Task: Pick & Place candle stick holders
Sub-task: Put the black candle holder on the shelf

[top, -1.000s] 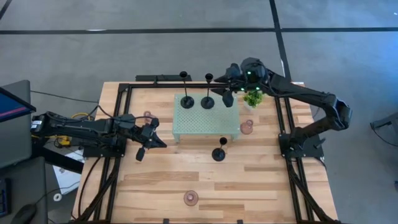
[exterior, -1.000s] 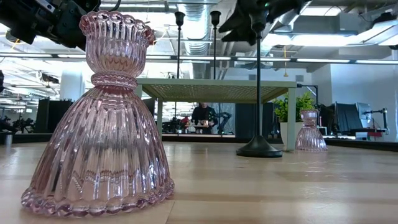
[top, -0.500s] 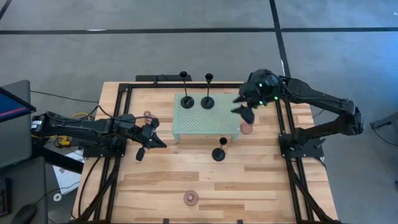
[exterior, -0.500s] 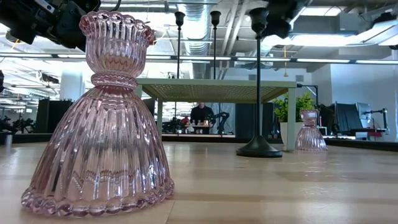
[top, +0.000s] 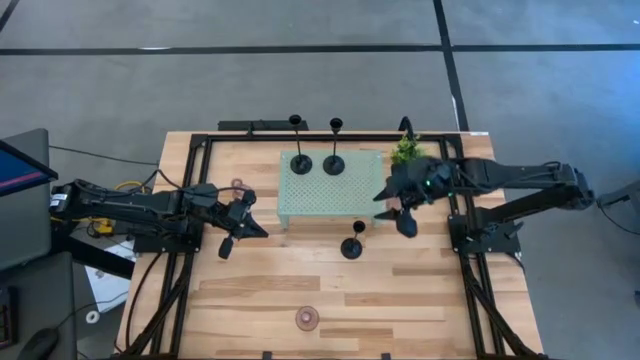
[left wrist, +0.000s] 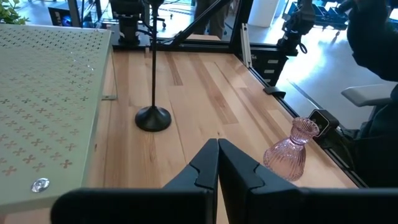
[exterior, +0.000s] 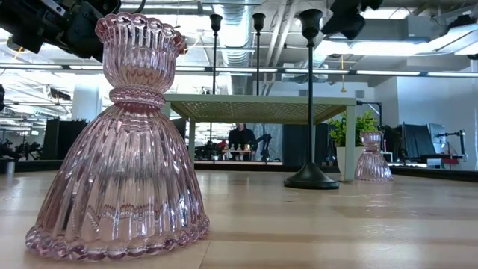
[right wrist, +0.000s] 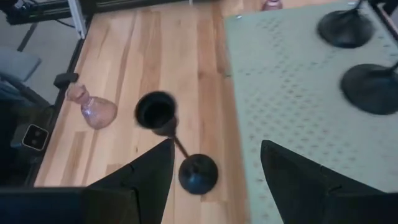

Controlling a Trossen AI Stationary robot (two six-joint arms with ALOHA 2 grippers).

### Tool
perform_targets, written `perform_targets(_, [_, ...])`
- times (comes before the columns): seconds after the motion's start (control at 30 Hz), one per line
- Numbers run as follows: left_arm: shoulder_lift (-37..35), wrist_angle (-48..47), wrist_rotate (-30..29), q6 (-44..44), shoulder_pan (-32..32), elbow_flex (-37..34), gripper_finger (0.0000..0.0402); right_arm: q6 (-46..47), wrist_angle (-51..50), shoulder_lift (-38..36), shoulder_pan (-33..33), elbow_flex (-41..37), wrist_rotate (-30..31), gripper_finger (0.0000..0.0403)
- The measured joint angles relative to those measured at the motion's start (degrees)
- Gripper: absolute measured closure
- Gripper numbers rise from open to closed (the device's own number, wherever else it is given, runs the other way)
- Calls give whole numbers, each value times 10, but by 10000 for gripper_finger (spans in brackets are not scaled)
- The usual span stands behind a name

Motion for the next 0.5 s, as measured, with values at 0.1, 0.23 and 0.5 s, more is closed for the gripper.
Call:
perform_targets(0.1, [0, 0, 0, 0, 0, 0, 392, 38, 31, -16, 22, -47, 23, 173])
perform_targets(0.23, [0, 0, 0, 0, 0, 0, 392, 88, 59, -34, 49, -100, 49, 173])
perform_targets(0.5, [0, 0, 0, 0, 0, 0, 392, 154, 146, -52, 112, -186, 100, 173])
